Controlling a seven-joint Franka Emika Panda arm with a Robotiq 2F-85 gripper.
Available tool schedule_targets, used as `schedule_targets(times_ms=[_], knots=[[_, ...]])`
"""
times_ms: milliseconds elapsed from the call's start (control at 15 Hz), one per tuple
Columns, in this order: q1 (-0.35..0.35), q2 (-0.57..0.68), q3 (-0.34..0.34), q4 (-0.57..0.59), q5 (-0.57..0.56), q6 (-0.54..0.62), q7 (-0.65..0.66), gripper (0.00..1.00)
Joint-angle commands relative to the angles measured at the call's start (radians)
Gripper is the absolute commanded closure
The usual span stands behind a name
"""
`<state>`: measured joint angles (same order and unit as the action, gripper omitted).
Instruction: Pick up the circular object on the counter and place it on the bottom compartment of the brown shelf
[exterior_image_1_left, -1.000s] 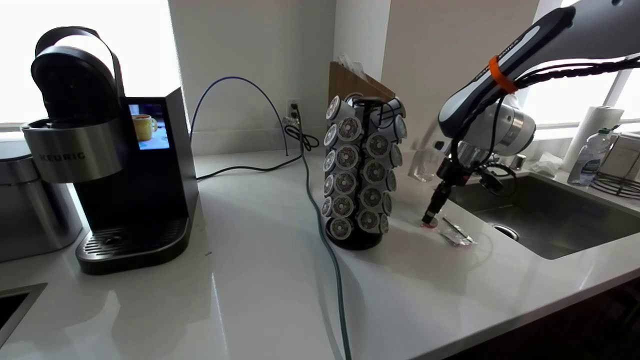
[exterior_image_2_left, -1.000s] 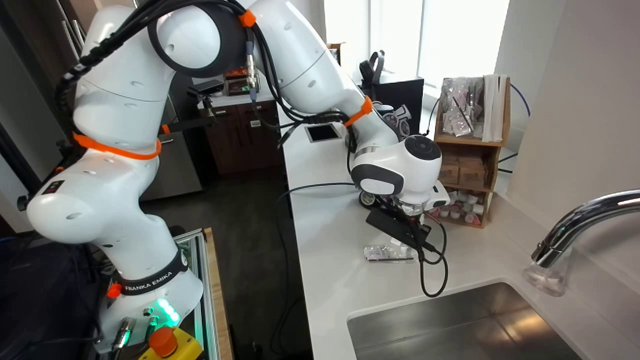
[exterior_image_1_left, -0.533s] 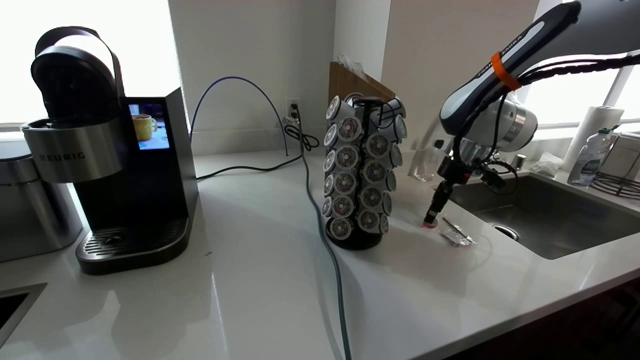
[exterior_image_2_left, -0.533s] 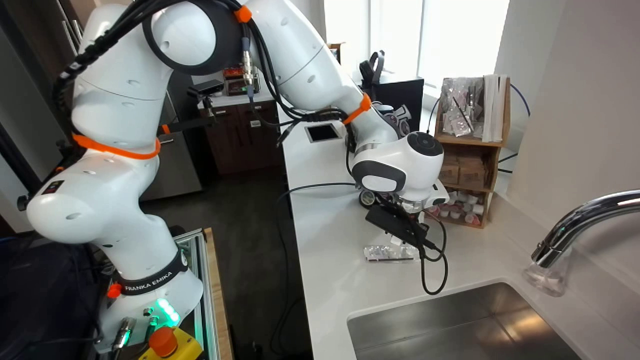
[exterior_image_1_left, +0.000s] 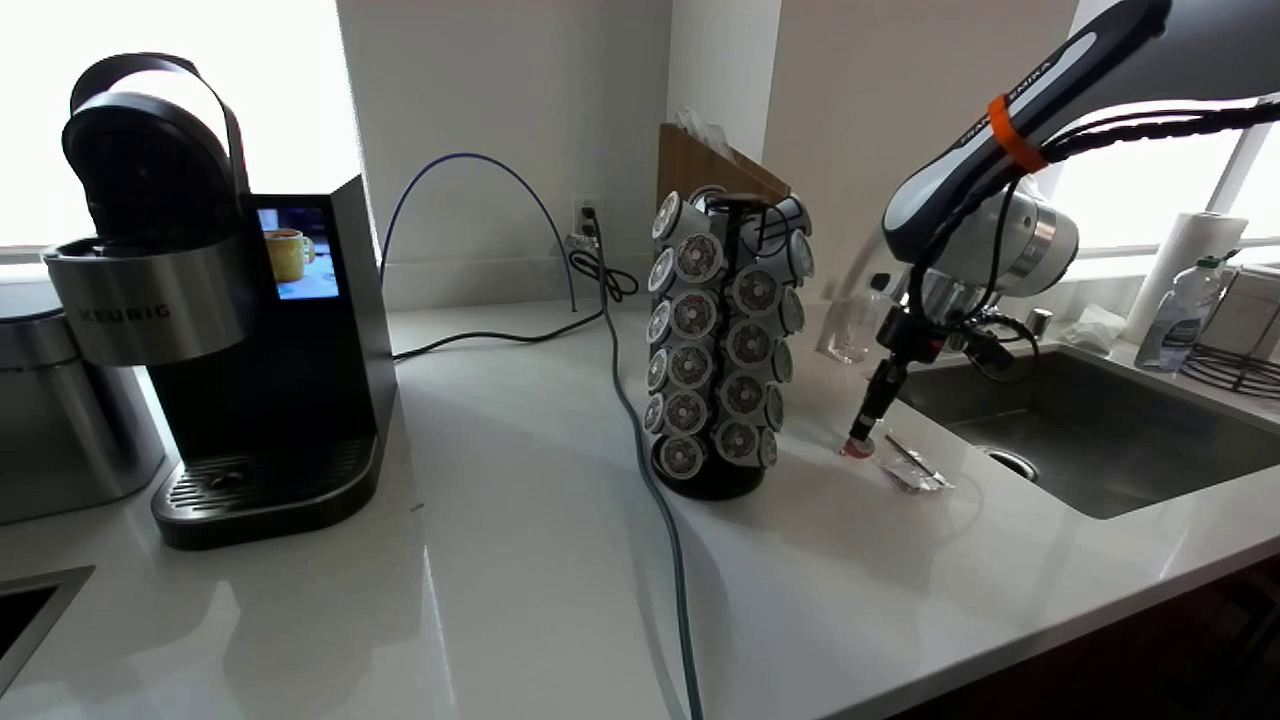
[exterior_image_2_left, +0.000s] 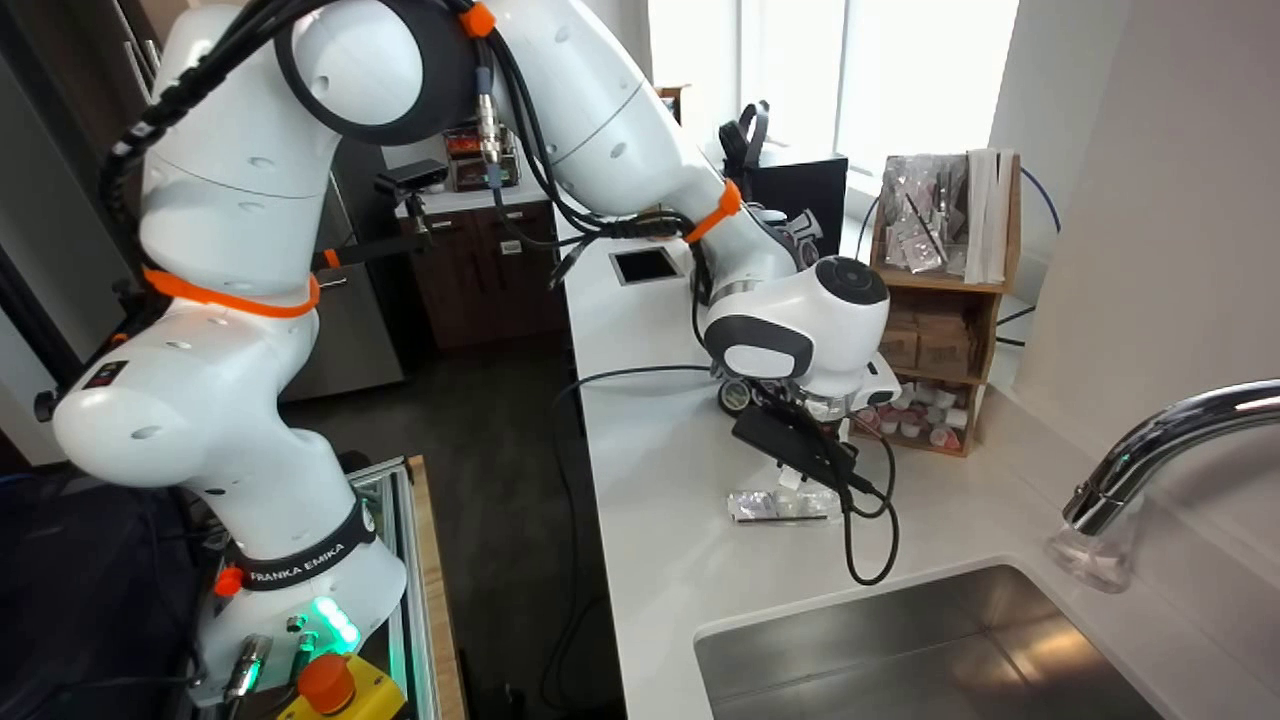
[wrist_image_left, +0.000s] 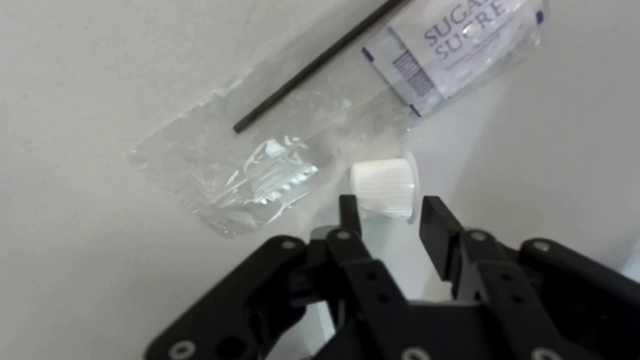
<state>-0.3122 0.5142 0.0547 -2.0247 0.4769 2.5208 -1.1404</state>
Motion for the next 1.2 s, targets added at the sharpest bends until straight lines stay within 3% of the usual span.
schedule_targets(times_ms=[0,400,800,933,1000,1067,1133], knots=[[-0.011,-0.02,0.003,-0.019,-0.028,-0.033,0.029,0.66],[-0.015,-0.024,0.006,-0.021,-0.021,-0.042,0.022,0.7],[-0.077,-0.11,0.061,-0.032,0.098,0.007,-0.082,0.8],[-0.101,-0.132,0.08,-0.017,0.189,0.045,-0.166,0.68],[-0.108,-0.137,0.082,-0.005,0.237,0.054,-0.212,0.7],[-0.113,-0.138,0.085,0.01,0.294,0.07,-0.271,0.57],[-0.117,-0.139,0.086,0.024,0.35,0.074,-0.328,0.64]])
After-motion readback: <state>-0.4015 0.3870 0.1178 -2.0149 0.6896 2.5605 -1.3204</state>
